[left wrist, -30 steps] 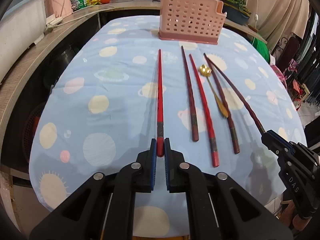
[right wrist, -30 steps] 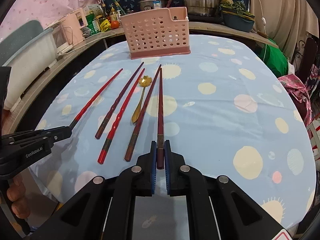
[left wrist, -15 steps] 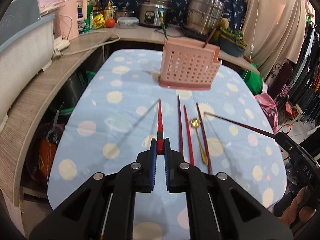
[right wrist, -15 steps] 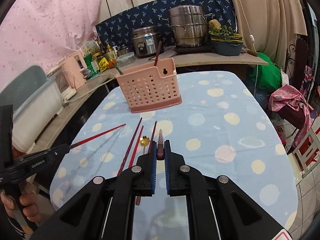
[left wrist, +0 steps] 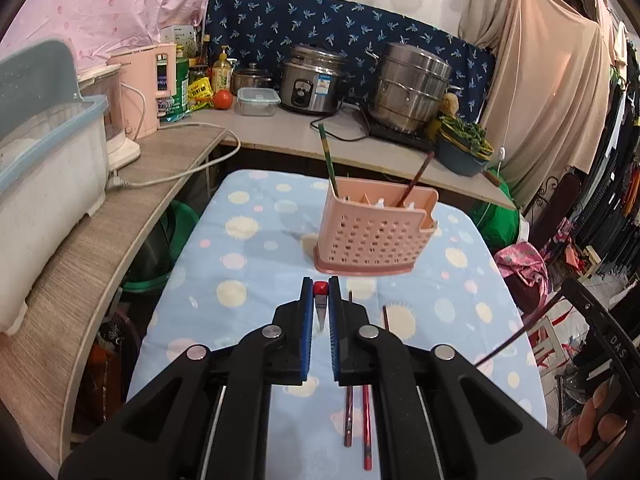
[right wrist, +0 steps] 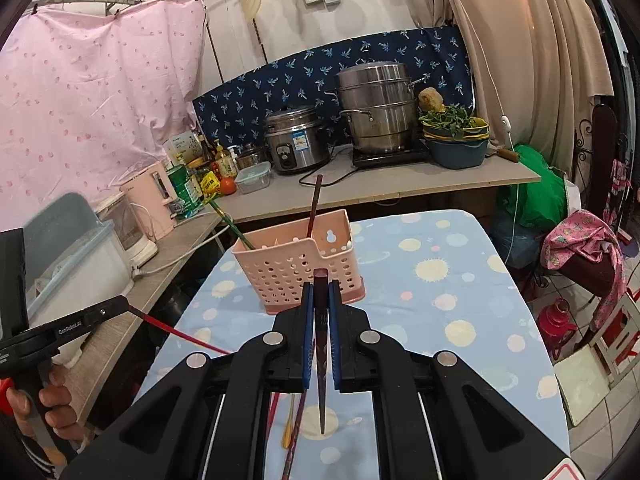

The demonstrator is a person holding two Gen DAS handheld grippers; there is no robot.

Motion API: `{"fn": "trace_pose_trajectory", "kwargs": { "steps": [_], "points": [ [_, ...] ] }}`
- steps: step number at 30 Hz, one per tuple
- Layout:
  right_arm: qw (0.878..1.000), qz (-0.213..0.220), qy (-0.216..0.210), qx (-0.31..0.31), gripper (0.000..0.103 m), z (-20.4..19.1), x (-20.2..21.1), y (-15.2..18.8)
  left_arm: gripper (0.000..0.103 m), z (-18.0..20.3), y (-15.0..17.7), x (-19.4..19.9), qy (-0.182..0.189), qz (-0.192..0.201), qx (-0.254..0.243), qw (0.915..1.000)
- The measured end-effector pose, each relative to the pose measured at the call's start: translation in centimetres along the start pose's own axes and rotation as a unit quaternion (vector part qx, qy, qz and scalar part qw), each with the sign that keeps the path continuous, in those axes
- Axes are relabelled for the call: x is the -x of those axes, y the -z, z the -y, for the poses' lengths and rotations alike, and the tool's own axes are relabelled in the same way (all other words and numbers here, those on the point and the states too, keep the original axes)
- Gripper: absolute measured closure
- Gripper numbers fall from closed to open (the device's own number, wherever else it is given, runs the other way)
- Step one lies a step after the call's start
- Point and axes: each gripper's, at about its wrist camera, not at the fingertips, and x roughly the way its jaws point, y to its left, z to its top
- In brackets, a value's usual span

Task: Organize utensils
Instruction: 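Lift both held chopsticks up and lower them into the pink caddy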

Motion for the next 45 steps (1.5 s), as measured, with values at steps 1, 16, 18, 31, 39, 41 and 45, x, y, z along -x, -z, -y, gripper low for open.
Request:
{"fn": "trace_pose_trajectory", "kwargs": {
  "steps": [1, 16, 18, 31, 39, 41, 45],
  "points": [
    [1.0, 0.004, -0.002, -0.001, 0.096, 0.0, 0.0, -0.5, 0.096, 0.1, -0.5, 0.0, 0.002, 0.001, 0.001, 1.0],
    [0.997, 0.071, -0.013, -0.005, 0.096, -1.2, -1.9, -10.8, 0.096, 3.6, -10.3, 1.4, 0.017, 0.068, -0.016, 0.9974],
    [0.997, 0.078, -0.014, -0.006, 0.096, -1.4, -2.6, -12.2, 0.096, 3.9, -11.9, 1.4, 0.018, 0.078, -0.016, 0.9967],
    [0.997, 0.076, -0.017, -0.005, 0.096, -3.0, -9.8, -17.5, 0.096, 5.1, -18.5, -3.0, 0.014, 0.1, -0.019, 0.9947],
    [0.999, 0.042, -0.015, -0.015, 0.096, -2.7, -14.4, -17.1, 0.096, 4.5, -18.9, -6.6, 0.004, 0.08, -0.021, 0.9965],
    [0.999, 0.033, -0.016, -0.018, 0.096, -2.6, -15.4, -16.7, 0.096, 4.2, -18.9, -7.2, 0.003, 0.075, -0.018, 0.997],
    [1.0, 0.019, -0.013, -0.019, 0.096, -2.5, -16.9, -16.0, 0.096, 3.8, -18.6, -8.5, 0.002, 0.064, -0.015, 0.9978]
  ]
}}
